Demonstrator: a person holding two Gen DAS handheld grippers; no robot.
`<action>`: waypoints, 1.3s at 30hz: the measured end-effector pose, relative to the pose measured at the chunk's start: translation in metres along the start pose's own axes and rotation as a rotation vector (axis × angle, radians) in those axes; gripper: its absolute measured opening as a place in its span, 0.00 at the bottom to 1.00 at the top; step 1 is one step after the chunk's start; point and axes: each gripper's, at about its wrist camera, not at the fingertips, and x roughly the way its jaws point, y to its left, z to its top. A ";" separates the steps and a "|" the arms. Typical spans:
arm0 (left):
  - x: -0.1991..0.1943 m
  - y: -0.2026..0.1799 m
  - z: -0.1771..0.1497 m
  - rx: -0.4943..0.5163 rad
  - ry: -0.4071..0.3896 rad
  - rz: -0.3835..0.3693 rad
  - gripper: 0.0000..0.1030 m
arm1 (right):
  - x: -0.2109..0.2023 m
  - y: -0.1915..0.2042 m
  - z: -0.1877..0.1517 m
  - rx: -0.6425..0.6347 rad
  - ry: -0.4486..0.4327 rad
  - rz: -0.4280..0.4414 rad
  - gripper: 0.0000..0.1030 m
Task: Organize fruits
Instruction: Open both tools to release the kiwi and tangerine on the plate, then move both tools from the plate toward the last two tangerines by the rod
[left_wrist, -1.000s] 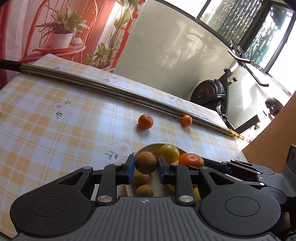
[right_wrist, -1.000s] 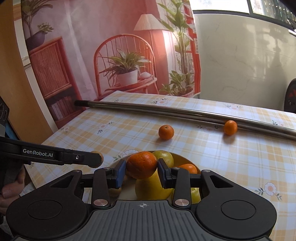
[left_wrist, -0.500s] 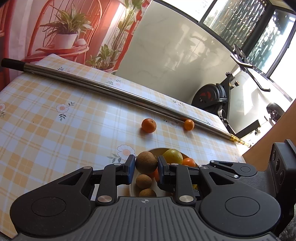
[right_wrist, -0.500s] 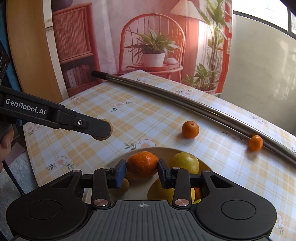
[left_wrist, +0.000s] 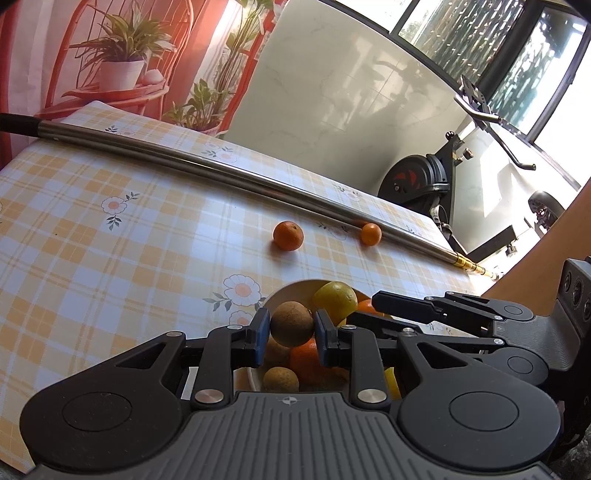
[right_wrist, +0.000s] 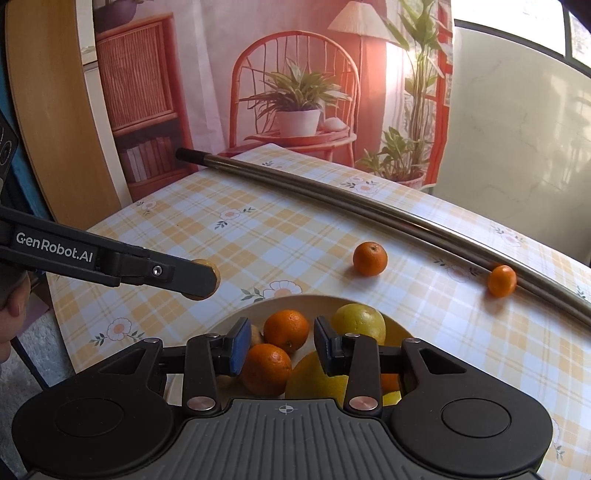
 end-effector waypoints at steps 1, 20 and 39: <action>0.001 -0.002 -0.001 0.007 0.006 -0.006 0.27 | -0.004 -0.006 0.000 0.022 -0.013 -0.009 0.33; 0.061 -0.041 -0.028 0.137 0.263 -0.102 0.27 | -0.051 -0.071 -0.019 0.229 -0.138 -0.152 0.34; 0.085 -0.043 -0.030 0.069 0.307 -0.131 0.27 | -0.053 -0.086 -0.032 0.295 -0.149 -0.160 0.34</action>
